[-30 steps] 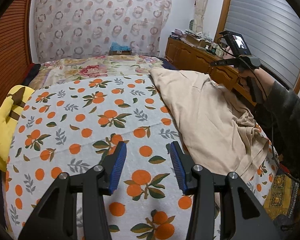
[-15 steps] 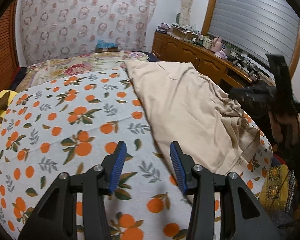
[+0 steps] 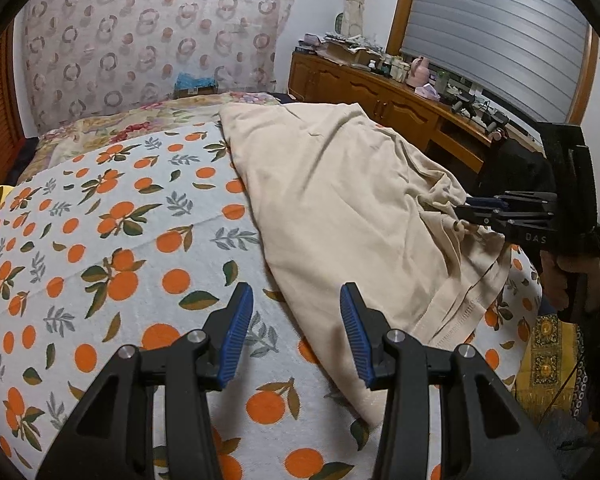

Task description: Fold small clothes

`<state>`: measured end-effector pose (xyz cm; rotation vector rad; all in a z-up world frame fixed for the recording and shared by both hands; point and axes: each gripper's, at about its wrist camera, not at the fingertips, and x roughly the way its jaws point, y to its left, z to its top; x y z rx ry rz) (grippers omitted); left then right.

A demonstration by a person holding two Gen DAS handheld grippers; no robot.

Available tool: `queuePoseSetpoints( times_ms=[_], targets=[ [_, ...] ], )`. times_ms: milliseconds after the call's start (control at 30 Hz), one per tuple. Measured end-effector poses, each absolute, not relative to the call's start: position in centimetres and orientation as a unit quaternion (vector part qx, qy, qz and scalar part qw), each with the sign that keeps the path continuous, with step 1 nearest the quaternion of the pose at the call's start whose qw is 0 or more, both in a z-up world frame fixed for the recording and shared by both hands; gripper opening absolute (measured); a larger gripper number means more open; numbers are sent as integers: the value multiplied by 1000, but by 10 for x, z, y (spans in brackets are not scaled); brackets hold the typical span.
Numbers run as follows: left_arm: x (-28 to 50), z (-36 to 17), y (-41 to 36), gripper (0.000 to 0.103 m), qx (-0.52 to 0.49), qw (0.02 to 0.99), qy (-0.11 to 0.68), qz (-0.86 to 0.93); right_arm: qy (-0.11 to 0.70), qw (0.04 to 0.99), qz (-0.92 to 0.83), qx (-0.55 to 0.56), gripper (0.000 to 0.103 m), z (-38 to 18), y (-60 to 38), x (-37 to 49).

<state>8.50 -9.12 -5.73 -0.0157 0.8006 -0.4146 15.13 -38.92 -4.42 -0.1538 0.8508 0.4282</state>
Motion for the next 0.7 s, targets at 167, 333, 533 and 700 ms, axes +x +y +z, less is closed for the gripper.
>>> queuePoseSetpoints(
  times_ms=[167, 333, 533, 700],
  targets=[
    [84, -58, -92, 44, -9, 900, 387, -201, 391, 890, 221, -74, 1, -38, -394, 138],
    [83, -58, -93, 44, -10, 900, 386, -202, 369, 905, 205, -59, 0, -22, -418, 115],
    [81, -57, -97, 44, -8, 900, 385, -206, 376, 909, 172, -56, 0, -15, -454, 87],
    [82, -58, -100, 44, -8, 897, 390, -206, 395, 904, 153, -67, 2, -25, -461, 77]
  ],
)
